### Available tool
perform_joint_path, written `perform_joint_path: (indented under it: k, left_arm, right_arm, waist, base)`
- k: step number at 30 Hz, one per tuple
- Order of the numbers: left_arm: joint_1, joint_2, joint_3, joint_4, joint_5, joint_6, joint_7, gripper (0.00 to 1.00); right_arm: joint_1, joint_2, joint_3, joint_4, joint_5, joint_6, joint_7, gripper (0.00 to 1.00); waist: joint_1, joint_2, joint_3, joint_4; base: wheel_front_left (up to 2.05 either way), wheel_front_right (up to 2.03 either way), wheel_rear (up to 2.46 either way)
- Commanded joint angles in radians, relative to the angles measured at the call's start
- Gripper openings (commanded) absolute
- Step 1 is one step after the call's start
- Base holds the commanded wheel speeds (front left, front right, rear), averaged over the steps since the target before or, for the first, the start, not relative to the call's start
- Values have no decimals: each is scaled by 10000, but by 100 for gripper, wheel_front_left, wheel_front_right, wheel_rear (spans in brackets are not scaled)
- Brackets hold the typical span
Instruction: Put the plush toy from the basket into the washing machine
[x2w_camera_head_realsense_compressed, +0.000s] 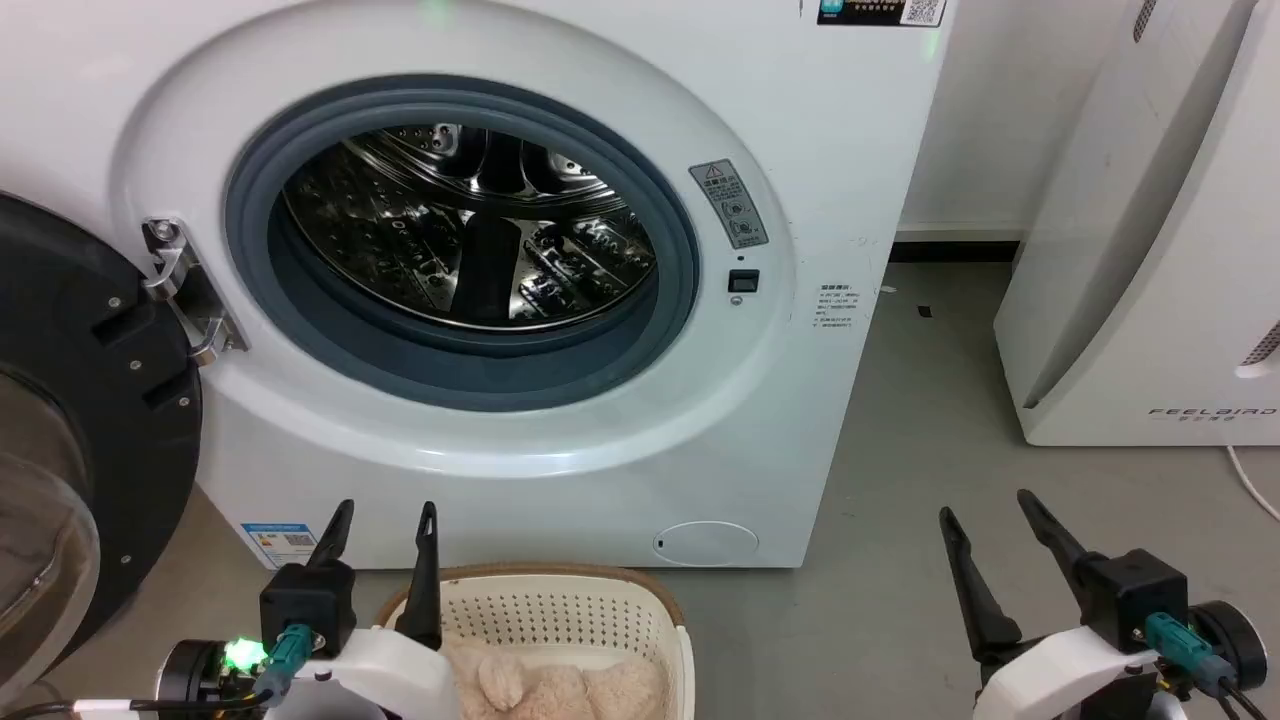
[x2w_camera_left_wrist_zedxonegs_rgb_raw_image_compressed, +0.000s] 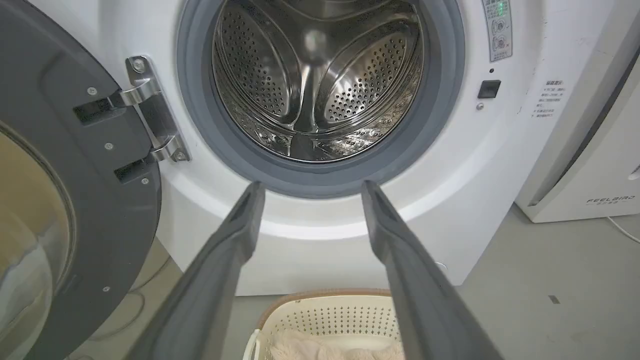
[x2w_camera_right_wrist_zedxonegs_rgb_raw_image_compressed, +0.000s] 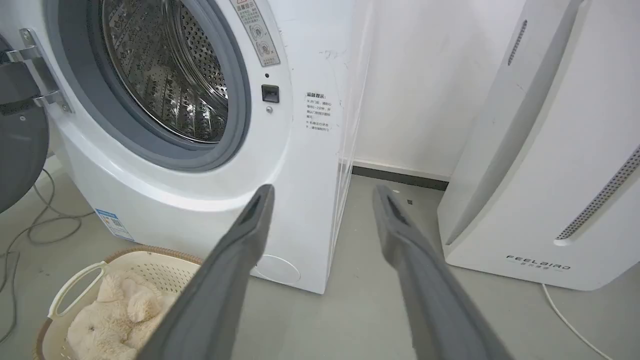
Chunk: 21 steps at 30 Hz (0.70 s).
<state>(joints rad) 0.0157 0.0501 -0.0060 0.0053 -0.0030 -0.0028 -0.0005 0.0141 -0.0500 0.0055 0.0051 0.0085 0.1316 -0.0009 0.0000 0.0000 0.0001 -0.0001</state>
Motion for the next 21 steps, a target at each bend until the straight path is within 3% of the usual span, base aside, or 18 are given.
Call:
perform_joint_path:
  k: [1,21]
  left_arm:
    - [10,0,-2,17,-21,-4,-51,100]
    - [-104,1,-136,366,-219,-124,-469,100]
  right_arm:
    - [-5,0,25,23,40,0,-51,100]
    - [-179,0,206,69,225,-2,-468,100]
  waist:
    - [0,0,2,-2]
    - [0,0,440,-59]
  base:
    - [0,0,0]
    - [0,0,0]
